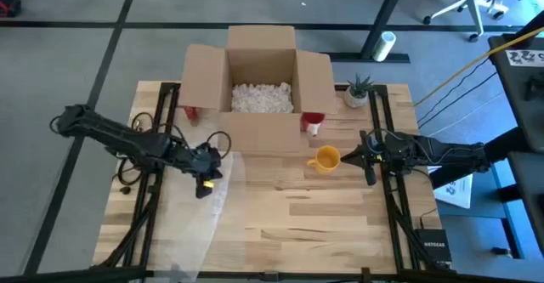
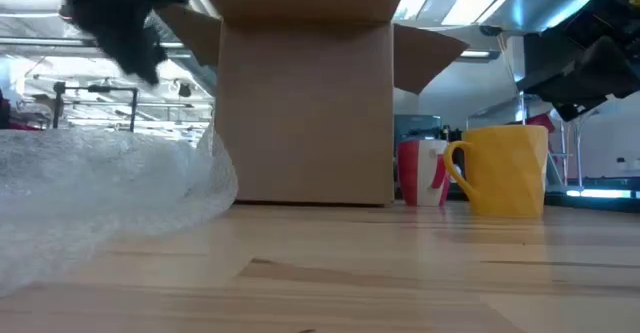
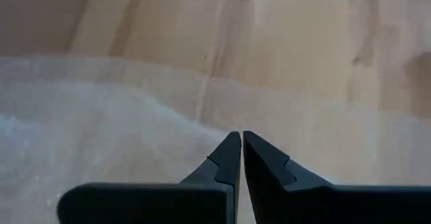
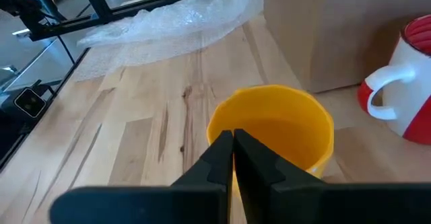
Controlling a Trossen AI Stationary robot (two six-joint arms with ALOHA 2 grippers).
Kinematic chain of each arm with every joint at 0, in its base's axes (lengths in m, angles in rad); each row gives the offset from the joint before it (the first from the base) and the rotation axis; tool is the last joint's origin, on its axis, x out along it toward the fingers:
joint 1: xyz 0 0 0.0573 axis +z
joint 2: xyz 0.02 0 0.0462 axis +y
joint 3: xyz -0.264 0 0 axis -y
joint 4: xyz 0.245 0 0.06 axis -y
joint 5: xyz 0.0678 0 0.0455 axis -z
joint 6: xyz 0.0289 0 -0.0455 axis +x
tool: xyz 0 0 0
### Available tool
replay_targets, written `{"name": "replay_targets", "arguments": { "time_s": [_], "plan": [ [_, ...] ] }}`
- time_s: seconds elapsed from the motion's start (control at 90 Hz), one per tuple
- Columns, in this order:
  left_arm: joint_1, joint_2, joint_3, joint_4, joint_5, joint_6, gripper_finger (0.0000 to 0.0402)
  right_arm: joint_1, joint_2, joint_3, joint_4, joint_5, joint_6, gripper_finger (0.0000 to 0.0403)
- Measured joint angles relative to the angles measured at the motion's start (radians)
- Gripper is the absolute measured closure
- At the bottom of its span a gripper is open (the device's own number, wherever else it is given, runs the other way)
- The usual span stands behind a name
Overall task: Wrap mug
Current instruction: Adjust the bubble wrap
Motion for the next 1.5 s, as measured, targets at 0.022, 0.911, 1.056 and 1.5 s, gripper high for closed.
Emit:
{"name": "replay_targets", "arguments": {
  "time_s": [0.022, 0.911, 1.056, 1.5],
  "plan": [
    [-0.003, 0.008, 0.014, -0.020, -0.001, -0.025, 0.0401, 0.000, 0.000, 0.000, 0.000, 0.000, 0.000, 0.0402],
    [-0.072, 0.235, 0.055, -0.061, 0.129, -0.505, 0.0353, 0.000, 0.000, 0.000, 0.000, 0.000, 0.000, 0.0402],
    [-0.054, 0.235, 0.055, -0.079, 0.115, -0.502, 0.0327, 0.000, 0.000, 0.000, 0.000, 0.000, 0.000, 0.0402],
    [-0.086, 0.368, 0.047, -0.070, 0.082, -0.480, 0.0309, 0.000, 0.000, 0.000, 0.000, 0.000, 0.000, 0.0402]
  ]
}}
